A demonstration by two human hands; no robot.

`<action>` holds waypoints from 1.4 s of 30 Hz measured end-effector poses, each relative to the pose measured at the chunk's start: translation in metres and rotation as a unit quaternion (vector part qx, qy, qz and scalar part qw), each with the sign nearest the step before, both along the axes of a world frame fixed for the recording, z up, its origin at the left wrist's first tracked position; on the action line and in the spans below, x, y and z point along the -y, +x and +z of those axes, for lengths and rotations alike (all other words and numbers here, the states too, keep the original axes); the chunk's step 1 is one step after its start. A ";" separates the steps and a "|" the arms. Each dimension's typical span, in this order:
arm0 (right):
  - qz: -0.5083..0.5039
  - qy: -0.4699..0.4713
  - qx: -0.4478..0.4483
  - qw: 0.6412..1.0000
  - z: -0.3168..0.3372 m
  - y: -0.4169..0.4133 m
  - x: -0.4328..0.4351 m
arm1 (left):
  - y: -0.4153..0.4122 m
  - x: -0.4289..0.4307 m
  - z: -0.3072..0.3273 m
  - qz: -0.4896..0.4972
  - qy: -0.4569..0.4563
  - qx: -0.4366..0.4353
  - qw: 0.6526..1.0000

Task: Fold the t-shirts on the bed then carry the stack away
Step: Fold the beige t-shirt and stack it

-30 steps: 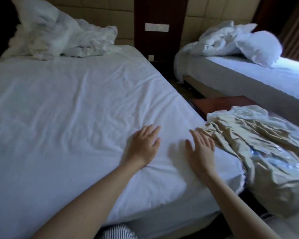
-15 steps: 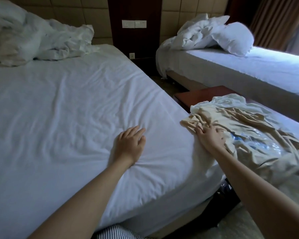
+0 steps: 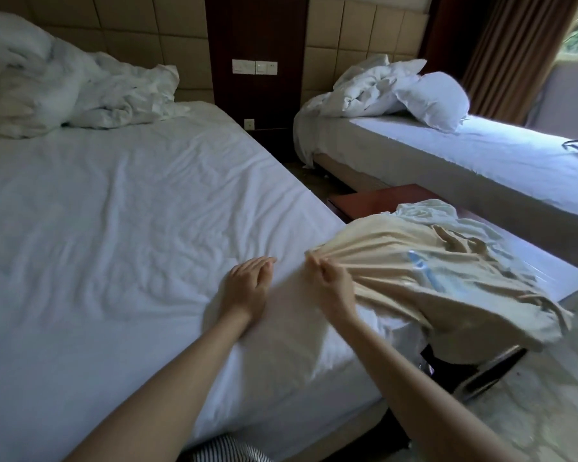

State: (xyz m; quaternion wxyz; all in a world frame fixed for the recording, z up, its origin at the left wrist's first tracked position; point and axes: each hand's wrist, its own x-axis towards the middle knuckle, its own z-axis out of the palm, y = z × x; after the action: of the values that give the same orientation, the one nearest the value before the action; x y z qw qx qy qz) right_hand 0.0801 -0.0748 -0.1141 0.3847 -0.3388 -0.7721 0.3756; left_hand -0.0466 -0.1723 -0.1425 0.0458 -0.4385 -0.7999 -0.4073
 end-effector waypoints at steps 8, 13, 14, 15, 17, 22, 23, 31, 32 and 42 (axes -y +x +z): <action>0.190 0.044 0.113 0.974 -0.010 0.006 0.050 | 0.004 -0.018 0.054 -0.116 -0.034 0.491 0.863; 0.123 -0.033 0.006 0.992 0.000 0.030 0.036 | 0.027 -0.040 0.053 -0.105 -0.113 0.299 0.942; 0.083 -0.016 -0.003 0.996 0.002 0.037 0.034 | 0.027 -0.041 0.050 -0.075 -0.079 0.299 0.948; 0.033 0.021 -0.012 0.999 0.004 0.043 0.031 | 0.027 -0.039 0.049 -0.047 -0.040 0.311 0.948; -0.078 0.099 0.027 0.992 0.009 0.051 0.022 | 0.019 -0.033 0.046 0.010 0.028 0.343 0.939; -0.105 0.035 0.350 0.930 0.015 0.064 -0.011 | -0.012 -0.008 0.048 0.134 0.173 0.444 0.869; -0.083 0.007 0.355 0.931 0.013 0.061 -0.014 | -0.015 -0.003 0.050 0.147 0.202 0.461 0.851; 0.033 -0.118 -0.060 0.991 0.051 0.013 0.033 | -0.012 0.012 0.063 0.229 0.200 0.424 0.853; 0.093 -0.149 -0.086 0.981 0.058 0.004 0.044 | -0.013 0.016 0.067 0.194 0.202 0.419 0.864; 0.163 0.116 -0.009 0.980 0.036 -0.020 0.081 | -0.036 0.068 0.070 0.124 0.147 0.446 0.874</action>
State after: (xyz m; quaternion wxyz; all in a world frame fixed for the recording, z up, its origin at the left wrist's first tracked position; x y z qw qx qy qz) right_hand 0.0600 -0.1563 -0.0778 0.3618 -0.1579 -0.8519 0.3441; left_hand -0.0831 -0.2406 -0.0724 -0.2016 -0.0954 -0.7139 -0.6638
